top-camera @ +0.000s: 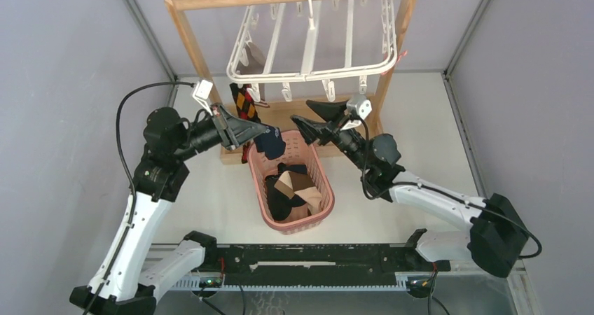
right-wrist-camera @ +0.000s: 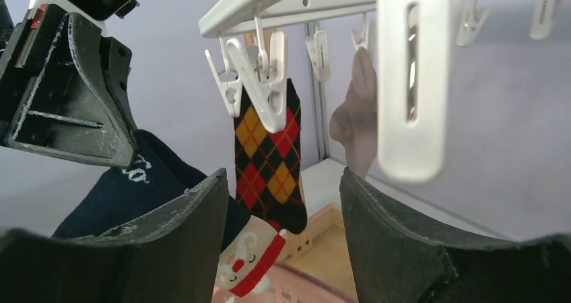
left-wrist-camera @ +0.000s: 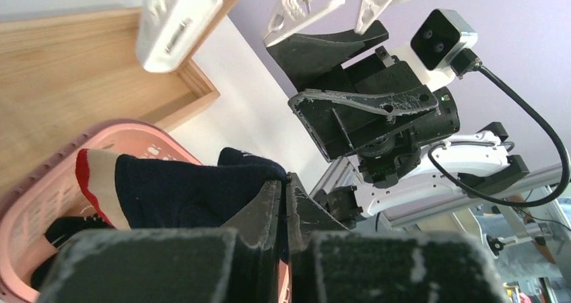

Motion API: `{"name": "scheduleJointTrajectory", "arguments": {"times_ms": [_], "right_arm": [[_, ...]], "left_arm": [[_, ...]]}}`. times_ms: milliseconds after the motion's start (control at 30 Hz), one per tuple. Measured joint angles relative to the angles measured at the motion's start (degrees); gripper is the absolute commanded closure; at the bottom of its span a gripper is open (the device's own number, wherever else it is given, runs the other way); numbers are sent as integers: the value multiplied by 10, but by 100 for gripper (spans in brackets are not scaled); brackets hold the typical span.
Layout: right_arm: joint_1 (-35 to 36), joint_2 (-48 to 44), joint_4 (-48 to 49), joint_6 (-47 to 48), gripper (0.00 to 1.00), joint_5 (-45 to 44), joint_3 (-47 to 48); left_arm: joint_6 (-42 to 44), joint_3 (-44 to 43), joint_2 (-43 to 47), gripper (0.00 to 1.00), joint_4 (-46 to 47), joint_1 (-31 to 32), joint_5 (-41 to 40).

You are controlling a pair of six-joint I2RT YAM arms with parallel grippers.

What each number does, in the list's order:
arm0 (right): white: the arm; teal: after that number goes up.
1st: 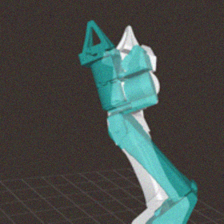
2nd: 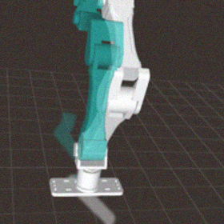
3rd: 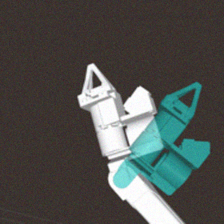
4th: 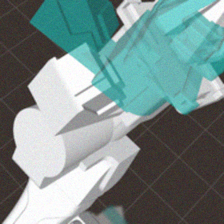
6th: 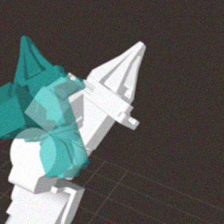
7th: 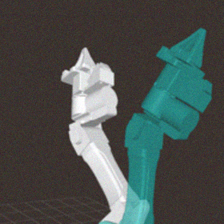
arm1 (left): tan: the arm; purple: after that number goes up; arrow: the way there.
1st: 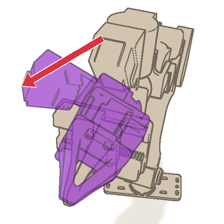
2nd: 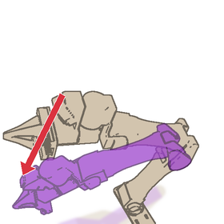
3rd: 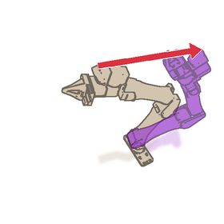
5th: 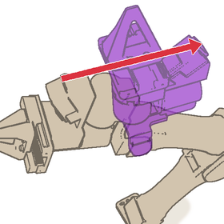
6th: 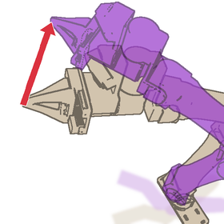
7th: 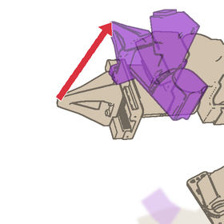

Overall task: Remove the socks clipped to the hanger
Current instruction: Remove the sock from the hanger, then place the sock in the bin.

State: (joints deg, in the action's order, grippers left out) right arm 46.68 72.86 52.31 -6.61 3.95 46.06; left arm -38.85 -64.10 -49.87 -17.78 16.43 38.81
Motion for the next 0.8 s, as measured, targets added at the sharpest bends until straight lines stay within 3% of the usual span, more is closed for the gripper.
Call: {"name": "scheduleJointTrajectory", "arguments": {"times_ms": [467, 800], "right_arm": [[6, -175, -93, -13, 31, -36, -135], [14, -214, -139, -30, 31, -53, -205]], "left_arm": [[-9, 109, 49, 88, 2, 104, -64], [1, 194, 39, 43, 4, 108, -110]]}}
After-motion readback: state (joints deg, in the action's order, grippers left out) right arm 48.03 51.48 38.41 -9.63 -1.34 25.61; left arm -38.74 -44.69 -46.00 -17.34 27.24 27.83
